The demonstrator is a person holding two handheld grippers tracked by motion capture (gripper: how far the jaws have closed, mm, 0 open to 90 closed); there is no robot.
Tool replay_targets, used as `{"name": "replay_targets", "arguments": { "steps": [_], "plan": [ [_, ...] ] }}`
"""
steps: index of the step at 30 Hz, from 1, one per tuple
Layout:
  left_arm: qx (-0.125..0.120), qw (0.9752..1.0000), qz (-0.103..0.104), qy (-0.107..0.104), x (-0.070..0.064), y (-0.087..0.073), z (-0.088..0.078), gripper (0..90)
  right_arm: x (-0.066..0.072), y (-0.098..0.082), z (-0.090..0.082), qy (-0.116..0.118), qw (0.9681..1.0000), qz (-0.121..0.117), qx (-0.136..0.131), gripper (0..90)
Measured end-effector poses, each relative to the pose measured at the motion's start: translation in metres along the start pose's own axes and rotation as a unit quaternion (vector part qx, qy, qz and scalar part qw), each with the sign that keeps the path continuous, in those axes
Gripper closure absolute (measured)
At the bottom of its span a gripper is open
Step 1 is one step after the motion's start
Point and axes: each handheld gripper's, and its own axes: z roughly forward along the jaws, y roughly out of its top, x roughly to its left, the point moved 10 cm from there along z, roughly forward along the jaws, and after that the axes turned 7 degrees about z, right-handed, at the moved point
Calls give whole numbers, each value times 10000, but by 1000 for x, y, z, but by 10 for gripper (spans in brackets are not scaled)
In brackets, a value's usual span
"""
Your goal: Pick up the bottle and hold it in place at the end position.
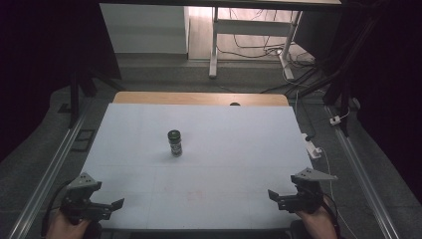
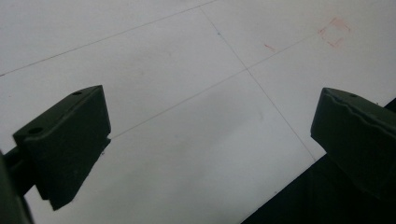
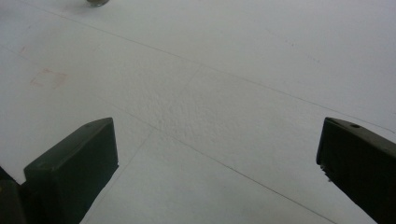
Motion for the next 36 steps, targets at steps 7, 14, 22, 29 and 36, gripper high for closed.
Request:
{"name": "replay_targets", "arguments": {
  "steps": [7,14,22,29,36],
  "plan": [
    [-24,10000,-27,-44,0,0,0,0,1,0,0,31,10000,-50,13,0],
    [-186,9997,-12,-147,-3,8,0,0,1,0,-1,83,10000,25,-44,0],
    [-267,9995,75,-142,-5,14,0,0,2,-1,0,86,9999,-74,9,0],
    [-398,9986,221,-269,-8,24,5,0,2,-1,1,84,9999,-61,32,0],
    [-425,9970,446,-466,-13,33,16,0,2,-1,1,76,9999,-91,53,0]
  ]
}}
